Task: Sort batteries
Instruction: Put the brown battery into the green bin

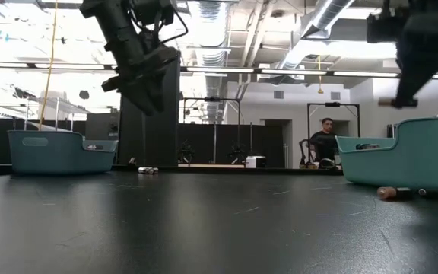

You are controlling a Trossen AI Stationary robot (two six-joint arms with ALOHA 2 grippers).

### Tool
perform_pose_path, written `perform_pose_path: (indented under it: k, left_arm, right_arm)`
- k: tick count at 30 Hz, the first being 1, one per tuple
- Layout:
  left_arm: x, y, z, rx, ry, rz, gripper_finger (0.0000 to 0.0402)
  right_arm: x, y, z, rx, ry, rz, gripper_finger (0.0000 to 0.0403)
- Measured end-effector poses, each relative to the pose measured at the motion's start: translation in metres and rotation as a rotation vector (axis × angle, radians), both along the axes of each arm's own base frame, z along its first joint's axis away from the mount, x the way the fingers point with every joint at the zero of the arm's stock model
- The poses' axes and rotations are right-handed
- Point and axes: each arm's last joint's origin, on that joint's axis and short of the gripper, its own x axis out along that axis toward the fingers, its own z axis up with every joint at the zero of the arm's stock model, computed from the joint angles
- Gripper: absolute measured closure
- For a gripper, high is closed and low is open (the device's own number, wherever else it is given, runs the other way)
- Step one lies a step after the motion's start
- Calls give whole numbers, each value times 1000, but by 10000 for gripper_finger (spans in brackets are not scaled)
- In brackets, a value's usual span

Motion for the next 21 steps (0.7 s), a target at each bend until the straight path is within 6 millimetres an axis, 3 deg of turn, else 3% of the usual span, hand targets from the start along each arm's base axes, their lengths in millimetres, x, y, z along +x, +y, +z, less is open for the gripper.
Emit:
perform_pose_path:
  k: [6,16,21]
  left_arm:
    - [-4,4,-10,-27,13,22,249]
    - [-2,2,-13,-39,-17,15,249]
    - [-1,0,-13,-41,-17,8,249]
  right_arm:
    - [2,-6,-19,28,26,-6,340]
    - [10,-3,-26,2,66,75,184]
    - [12,12,-16,-12,10,201,158]
